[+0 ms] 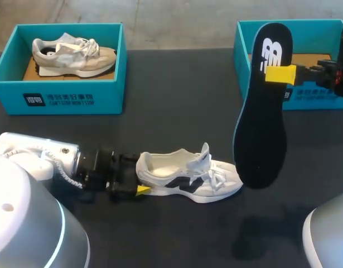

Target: Take the shoe out of the shoebox, open the shoe tongue, remove and reinsert the insole, then place the shoe into the shoebox

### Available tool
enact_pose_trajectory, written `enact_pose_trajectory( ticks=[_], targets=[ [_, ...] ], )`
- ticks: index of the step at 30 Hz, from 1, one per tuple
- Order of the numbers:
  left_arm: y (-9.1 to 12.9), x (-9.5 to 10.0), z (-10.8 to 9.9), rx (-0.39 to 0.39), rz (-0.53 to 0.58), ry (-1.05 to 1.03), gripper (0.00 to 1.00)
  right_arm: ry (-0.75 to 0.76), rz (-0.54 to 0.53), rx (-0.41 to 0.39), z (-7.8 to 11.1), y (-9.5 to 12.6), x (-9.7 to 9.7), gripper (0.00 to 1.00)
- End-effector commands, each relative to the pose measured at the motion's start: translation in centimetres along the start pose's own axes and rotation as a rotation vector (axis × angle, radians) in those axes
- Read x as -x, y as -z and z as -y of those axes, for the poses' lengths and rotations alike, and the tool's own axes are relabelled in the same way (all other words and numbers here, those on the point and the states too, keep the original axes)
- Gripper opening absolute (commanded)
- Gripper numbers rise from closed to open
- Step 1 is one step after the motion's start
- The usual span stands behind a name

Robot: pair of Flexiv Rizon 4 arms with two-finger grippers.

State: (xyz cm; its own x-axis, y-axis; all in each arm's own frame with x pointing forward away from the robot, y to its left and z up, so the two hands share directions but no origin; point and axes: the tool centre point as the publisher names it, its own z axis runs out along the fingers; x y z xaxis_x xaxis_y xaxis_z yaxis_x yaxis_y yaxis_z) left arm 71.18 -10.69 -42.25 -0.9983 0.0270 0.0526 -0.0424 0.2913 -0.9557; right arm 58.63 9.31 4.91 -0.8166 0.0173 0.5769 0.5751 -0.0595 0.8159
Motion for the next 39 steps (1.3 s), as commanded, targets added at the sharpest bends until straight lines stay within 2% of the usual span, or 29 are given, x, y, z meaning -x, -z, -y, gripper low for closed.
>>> enact_pose_trajectory(
  ticks=[1,17,26,39],
  targets=[
    [1.3,-0.7,0.5,0.036,-0.033,-0.008,1.00,-0.001,0.010,0.012,0.7,0.2,-0.4,0.00],
    [5.1,-1.0,1.2,0.217,-0.028,-0.020,1.00,-0.001,0.010,0.012,0.7,0.2,-0.4,0.00],
    [7.5,-1.1,2.9,0.402,-0.006,-0.033,1.00,-0.001,0.010,0.012,0.7,0.2,-0.4,0.00],
    [10.0,-2.5,5.2,0.657,-0.101,-0.011,1.00,-0.001,0.010,0.012,0.7,0.2,-0.4,0.00]
  ],
)
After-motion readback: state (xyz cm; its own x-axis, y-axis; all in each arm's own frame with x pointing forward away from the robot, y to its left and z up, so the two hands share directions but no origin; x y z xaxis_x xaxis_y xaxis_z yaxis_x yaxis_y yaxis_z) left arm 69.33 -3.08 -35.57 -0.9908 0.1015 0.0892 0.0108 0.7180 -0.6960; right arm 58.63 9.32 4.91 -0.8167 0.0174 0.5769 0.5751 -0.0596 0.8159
